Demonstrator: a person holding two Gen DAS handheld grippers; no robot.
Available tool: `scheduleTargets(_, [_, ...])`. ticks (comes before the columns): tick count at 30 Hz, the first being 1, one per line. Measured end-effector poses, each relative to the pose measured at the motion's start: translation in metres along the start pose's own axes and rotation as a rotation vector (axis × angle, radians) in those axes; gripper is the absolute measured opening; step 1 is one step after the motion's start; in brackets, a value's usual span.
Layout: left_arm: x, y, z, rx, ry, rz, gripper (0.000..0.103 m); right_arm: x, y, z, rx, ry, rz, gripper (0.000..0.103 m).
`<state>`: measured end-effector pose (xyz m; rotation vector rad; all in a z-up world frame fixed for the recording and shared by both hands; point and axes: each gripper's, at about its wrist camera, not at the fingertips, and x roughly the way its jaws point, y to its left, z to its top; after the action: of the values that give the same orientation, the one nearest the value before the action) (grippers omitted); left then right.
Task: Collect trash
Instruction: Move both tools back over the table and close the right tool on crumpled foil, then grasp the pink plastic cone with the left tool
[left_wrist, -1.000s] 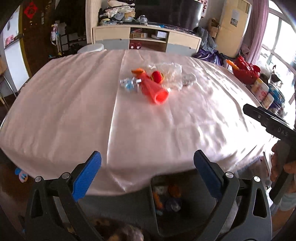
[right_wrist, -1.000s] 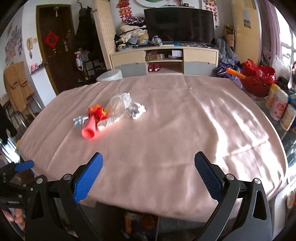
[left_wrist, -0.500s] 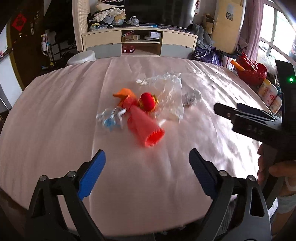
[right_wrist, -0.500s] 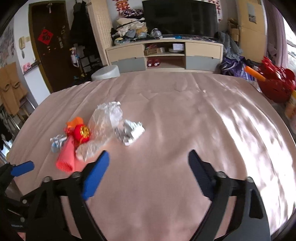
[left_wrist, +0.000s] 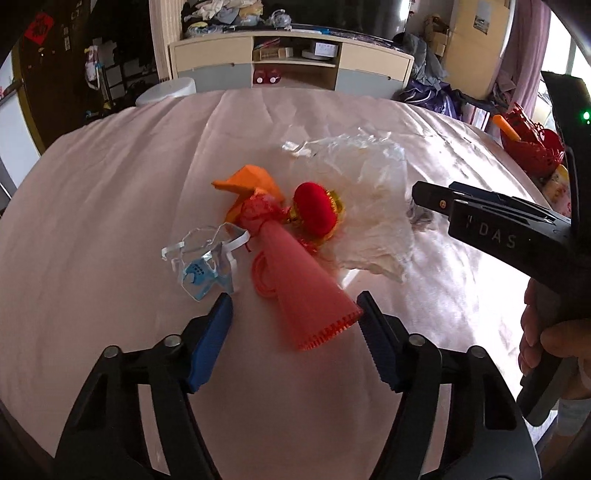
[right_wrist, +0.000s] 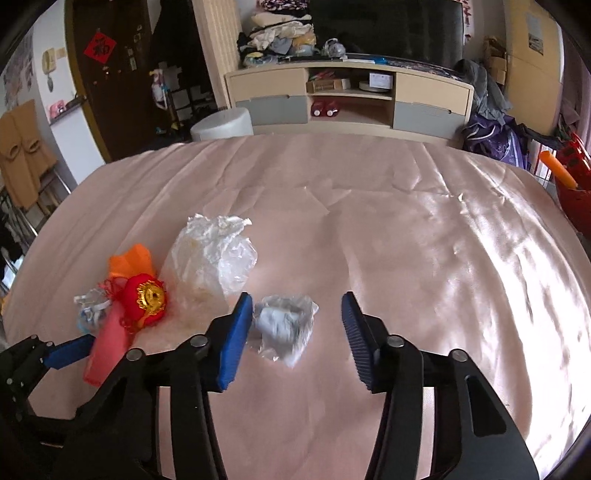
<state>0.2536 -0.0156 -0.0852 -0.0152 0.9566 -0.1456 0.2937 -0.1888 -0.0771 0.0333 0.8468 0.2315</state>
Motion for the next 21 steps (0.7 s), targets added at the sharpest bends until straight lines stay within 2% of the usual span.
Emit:
scheduleTargets(1, [-0.001, 0.001, 0.0, 0.004, -0.005, 0.0, 0.06, 0.0, 0.0, -0.001, -0.004, 0.0, 0.001, 0.041])
scheduleTargets(5, [-0.004, 0.007, -0.001, 0.0, -0.005, -0.026, 0.038, -0.004, 0.003, -0.004, -0.029, 0.004, -0.012, 0.023])
scheduleTargets(8, [-0.006, 0.008, -0.002, 0.001, -0.009, -0.034, 0.038, -0.008, 0.004, -0.01, -0.049, 0.004, -0.017, 0.016])
scheduleTargets(13, [-0.016, 0.007, -0.013, 0.026, -0.016, -0.041, 0.037, -0.028, 0.007, -0.021, -0.056, -0.003, -0.008, 0.011])
scheduleTargets(21, [-0.049, 0.002, -0.046, 0.057, -0.014, -0.069, 0.037, -0.072, 0.015, -0.045, -0.06, -0.037, 0.033, 0.009])
